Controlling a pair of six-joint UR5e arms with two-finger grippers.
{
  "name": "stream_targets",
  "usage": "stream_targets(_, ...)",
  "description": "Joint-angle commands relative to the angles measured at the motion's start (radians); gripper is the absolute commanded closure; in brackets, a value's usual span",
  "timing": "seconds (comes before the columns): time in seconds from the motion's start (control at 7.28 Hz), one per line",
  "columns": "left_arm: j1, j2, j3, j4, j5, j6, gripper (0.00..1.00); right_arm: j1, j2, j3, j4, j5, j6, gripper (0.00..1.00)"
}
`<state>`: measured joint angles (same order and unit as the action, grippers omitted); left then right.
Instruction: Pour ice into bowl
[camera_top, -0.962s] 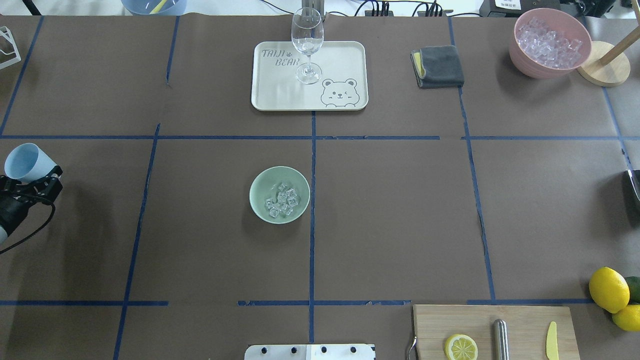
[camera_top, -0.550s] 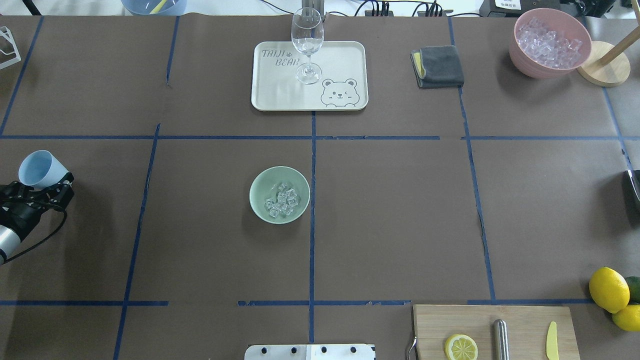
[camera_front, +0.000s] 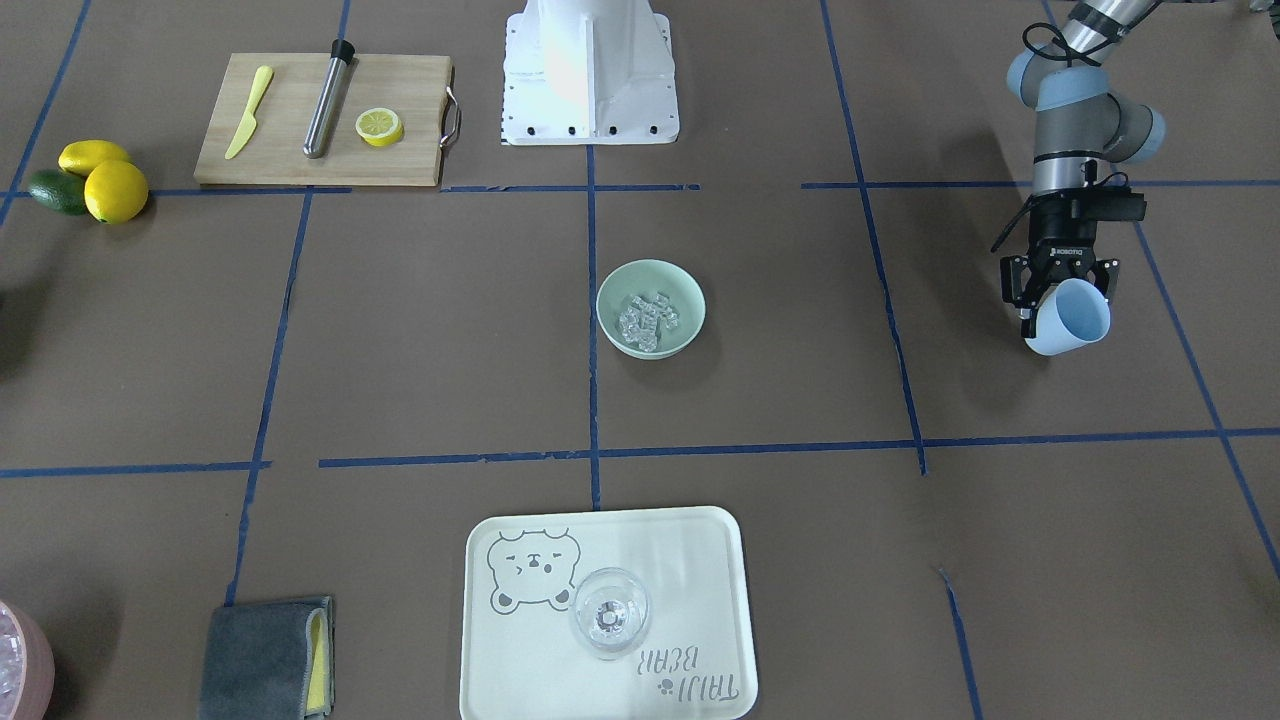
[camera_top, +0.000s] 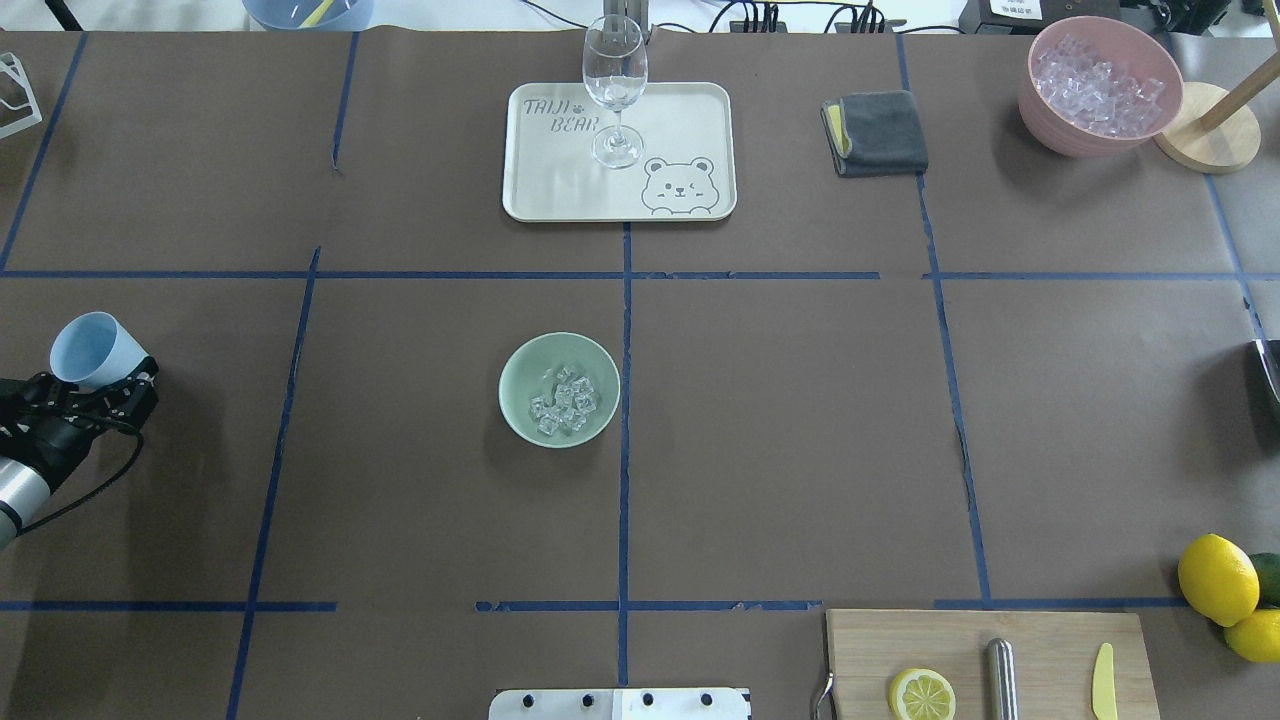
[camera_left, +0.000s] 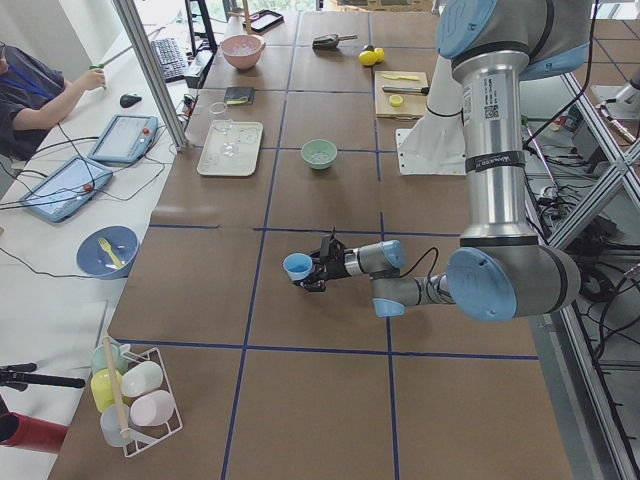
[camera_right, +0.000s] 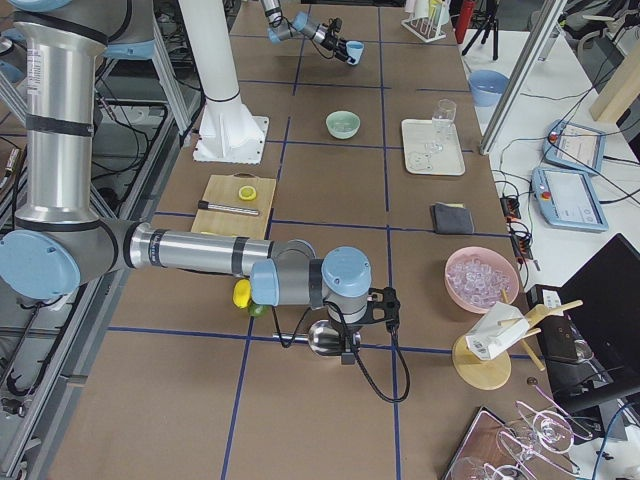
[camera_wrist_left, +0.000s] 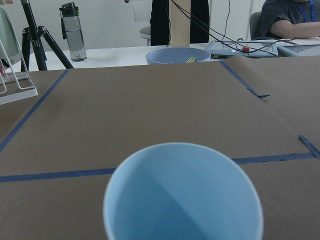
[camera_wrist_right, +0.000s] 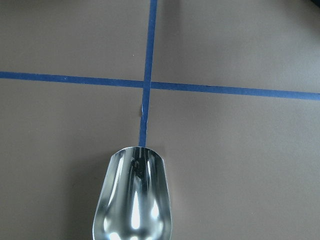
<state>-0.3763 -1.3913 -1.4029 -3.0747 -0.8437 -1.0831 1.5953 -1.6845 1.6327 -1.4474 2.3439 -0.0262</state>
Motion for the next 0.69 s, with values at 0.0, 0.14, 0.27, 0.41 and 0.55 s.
stream_targets(0.0, 0.007, 0.000, 0.002, -0.001, 0.000, 0.002, 0.63, 0.000, 0.000, 0.000, -0.001, 0.000, 0.000, 0.00)
stream_targets(0.14, 0.007, 0.000, 0.001, -0.009, 0.000, 0.000, 0.26, 0.000, 0.000, 0.001, -0.001, 0.000, 0.000, 0.00)
stream_targets(0.27, 0.007, 0.000, -0.002, -0.024, 0.033, -0.007, 0.00, 0.000, 0.000, 0.001, 0.001, 0.000, 0.000, 0.00)
stream_targets(0.41, 0.007, 0.000, -0.002, -0.041, 0.050, -0.006, 0.00, 0.000, 0.000, 0.000, -0.001, 0.000, -0.003, 0.00)
stream_targets(0.55, 0.005, 0.002, -0.001, -0.041, 0.069, -0.001, 0.00, 0.000, -0.001, 0.000, -0.001, 0.000, -0.001, 0.00)
